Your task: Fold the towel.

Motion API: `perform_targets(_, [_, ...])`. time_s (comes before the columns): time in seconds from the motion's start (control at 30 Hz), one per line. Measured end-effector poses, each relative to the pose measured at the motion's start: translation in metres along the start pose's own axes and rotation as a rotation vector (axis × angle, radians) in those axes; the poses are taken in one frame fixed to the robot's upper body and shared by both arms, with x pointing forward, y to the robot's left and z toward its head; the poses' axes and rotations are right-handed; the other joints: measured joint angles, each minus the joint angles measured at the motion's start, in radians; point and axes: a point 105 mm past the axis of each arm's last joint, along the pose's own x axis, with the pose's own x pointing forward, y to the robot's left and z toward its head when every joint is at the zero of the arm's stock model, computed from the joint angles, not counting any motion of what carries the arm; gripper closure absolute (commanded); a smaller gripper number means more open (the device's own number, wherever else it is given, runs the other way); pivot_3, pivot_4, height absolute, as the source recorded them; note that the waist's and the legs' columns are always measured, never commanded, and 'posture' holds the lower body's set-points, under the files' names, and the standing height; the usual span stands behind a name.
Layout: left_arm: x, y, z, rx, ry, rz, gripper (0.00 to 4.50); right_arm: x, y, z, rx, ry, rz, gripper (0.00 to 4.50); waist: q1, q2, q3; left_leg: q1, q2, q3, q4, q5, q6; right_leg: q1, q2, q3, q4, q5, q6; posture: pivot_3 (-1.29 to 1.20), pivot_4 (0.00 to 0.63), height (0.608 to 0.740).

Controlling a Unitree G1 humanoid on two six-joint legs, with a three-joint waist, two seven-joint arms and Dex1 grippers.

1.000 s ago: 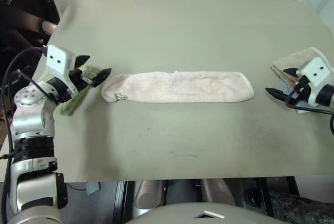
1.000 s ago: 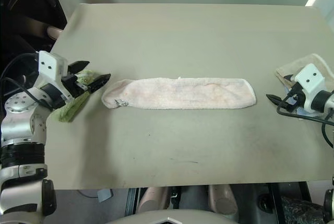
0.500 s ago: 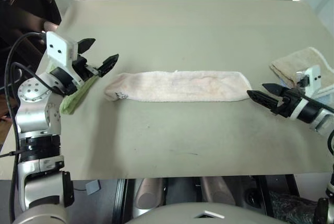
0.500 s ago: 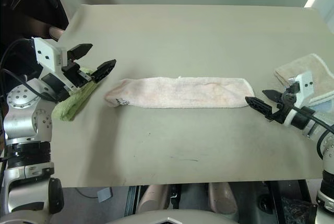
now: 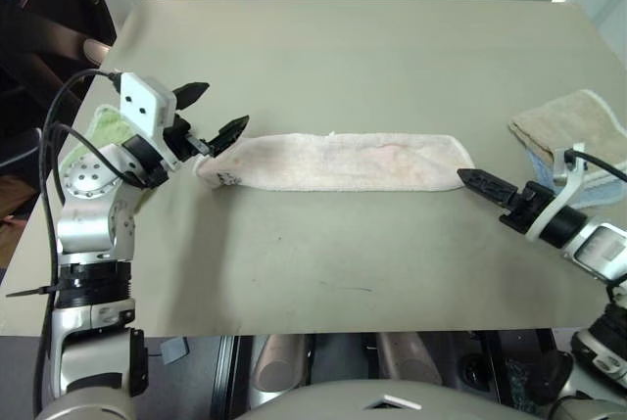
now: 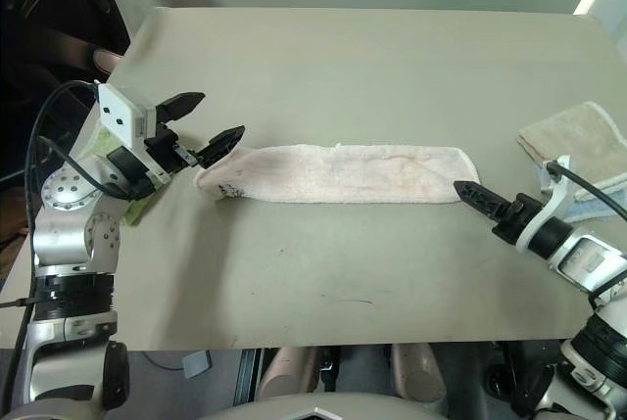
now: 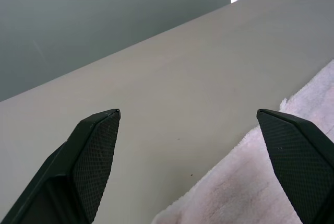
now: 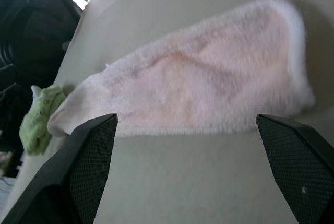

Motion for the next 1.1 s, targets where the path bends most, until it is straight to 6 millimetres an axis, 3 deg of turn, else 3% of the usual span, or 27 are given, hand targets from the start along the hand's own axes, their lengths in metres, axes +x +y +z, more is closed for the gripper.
perform_targets(0.27, [0.008, -0.014, -0.002, -0.014, -0.008, -0.052, 0.0, 0.011, -0.015, -0.014, 0.174, -0.025, -0.101, 0.02, 0.0, 0.0, 0.0, 0.0, 0.0, 0.0, 0.0, -0.001, 0.0, -0.001, 0.0, 0.0, 0.0, 0.0, 0.0, 0.0, 0.15, 0.735])
perform_targets(0.6, [0.011, -0.019, 0.001, -0.019, -0.027, -0.056, 0.0, 0.04, -0.026, 0.002, 0.355, -0.112, -0.177, 0.02, -0.002, -0.002, -0.001, 0.0, -0.001, 0.0, 0.001, 0.0, 0.001, 0.0, 0.0, 0.002, -0.002, 0.004, 0.004, 0.0, 0.15, 0.735])
perform_targets(0.8, [0.011, -0.02, 0.002, -0.015, -0.029, -0.057, 0.0, 0.049, -0.029, 0.01, 0.379, -0.114, -0.189, 0.02, -0.002, -0.005, -0.003, 0.0, -0.001, 0.0, 0.002, 0.0, 0.001, 0.001, 0.0, 0.002, -0.004, 0.005, 0.005, 0.0, 0.15, 0.735])
perform_targets(0.9, [0.01, -0.022, 0.003, -0.011, -0.029, -0.06, 0.0, 0.051, -0.032, 0.013, 0.383, -0.121, -0.199, 0.59, -0.002, -0.005, -0.003, 0.0, -0.001, 0.0, 0.002, -0.001, 0.001, 0.001, 0.0, 0.002, -0.005, 0.005, 0.006, 0.0, 0.15, 0.735])
perform_targets(1.1, [0.009, -0.022, 0.0, -0.021, -0.016, -0.058, 0.0, 0.048, -0.042, 0.011, 0.4, -0.124, -0.249, 2.77, -0.001, -0.005, -0.003, -0.003, -0.001, 0.0, 0.0, -0.002, 0.001, -0.002, 0.0, 0.002, -0.005, 0.008, 0.0, 0.0, 0.15, 0.735])
